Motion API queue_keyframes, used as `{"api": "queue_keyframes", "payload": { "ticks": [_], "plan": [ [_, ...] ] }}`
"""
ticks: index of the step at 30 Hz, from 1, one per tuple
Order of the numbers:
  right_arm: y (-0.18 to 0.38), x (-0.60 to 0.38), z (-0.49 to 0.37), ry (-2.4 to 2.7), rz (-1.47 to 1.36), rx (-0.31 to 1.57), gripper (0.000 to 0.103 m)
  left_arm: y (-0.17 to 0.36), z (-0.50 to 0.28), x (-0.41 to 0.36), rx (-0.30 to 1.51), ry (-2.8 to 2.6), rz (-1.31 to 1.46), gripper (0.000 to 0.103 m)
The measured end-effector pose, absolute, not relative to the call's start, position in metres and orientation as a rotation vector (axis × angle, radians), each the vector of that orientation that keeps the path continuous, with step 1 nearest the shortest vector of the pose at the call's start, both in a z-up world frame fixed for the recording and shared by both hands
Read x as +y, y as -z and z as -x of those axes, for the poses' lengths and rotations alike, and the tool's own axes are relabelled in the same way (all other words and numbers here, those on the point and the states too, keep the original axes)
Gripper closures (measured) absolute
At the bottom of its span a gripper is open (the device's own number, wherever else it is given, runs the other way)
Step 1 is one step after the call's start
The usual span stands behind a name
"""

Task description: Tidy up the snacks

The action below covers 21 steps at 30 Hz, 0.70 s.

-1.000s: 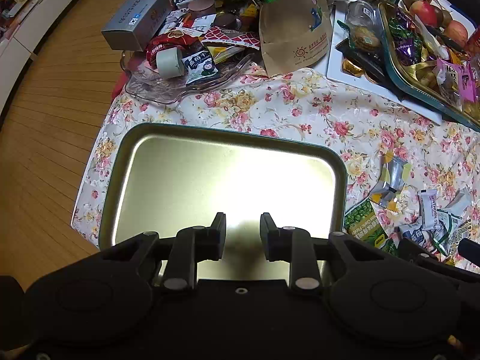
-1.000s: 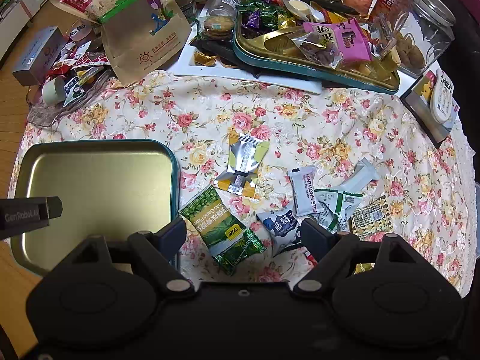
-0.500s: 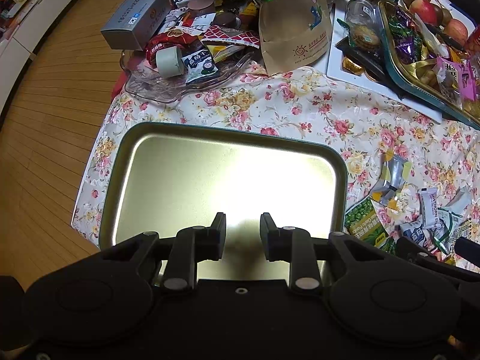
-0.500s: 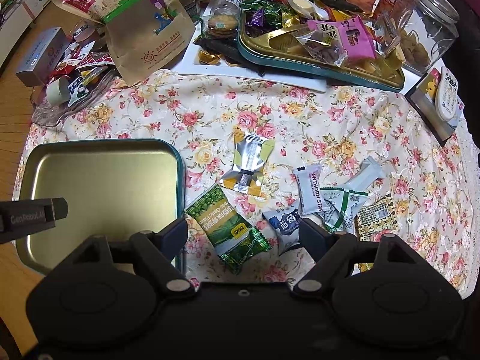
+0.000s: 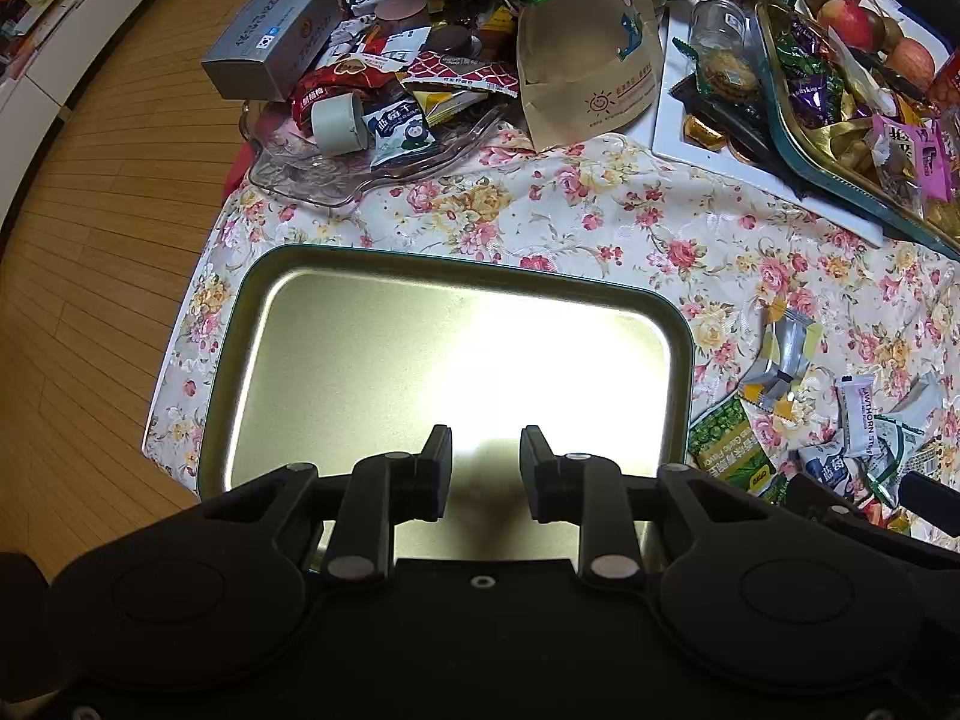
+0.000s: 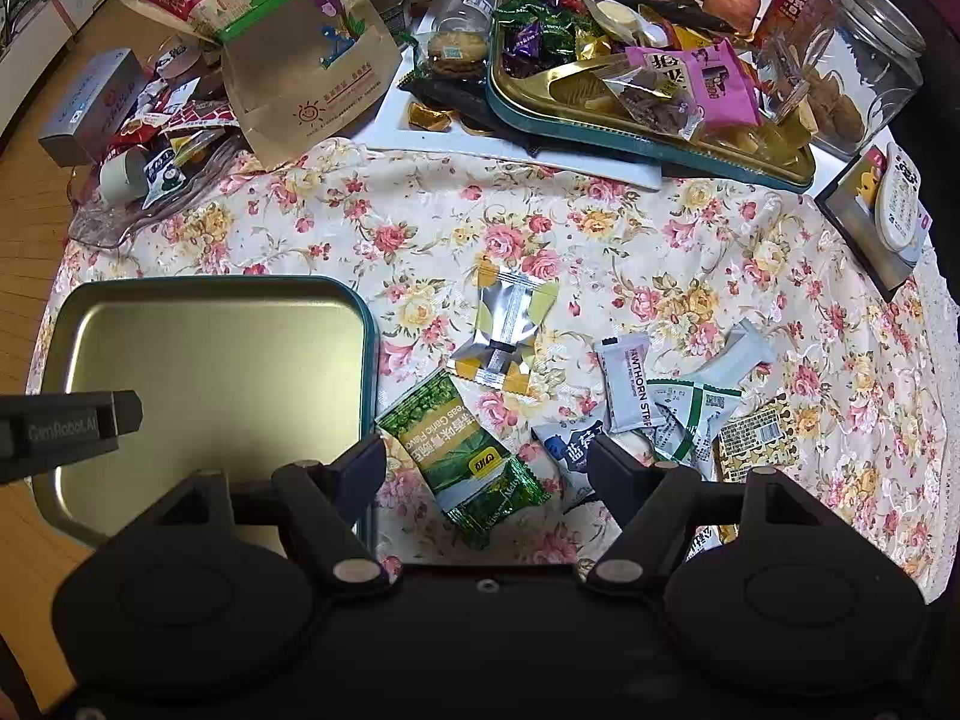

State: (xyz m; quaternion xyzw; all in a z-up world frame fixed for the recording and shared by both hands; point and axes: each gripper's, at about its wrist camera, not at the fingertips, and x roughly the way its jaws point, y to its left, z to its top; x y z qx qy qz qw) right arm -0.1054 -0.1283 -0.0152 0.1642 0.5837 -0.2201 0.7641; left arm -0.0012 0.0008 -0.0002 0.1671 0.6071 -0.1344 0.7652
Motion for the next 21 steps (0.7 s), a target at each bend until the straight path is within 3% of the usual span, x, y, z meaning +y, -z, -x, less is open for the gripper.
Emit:
{"api": "queue_keyframes", "payload": {
  "ticks": [21],
  "plan": [
    [0.0169,-0.1283,0.1072,0.513,-0.418,1.232,0.032,-0.0010,-0.0004,0.0027,1.325,0.297,-0.359,0.067]
  ]
}}
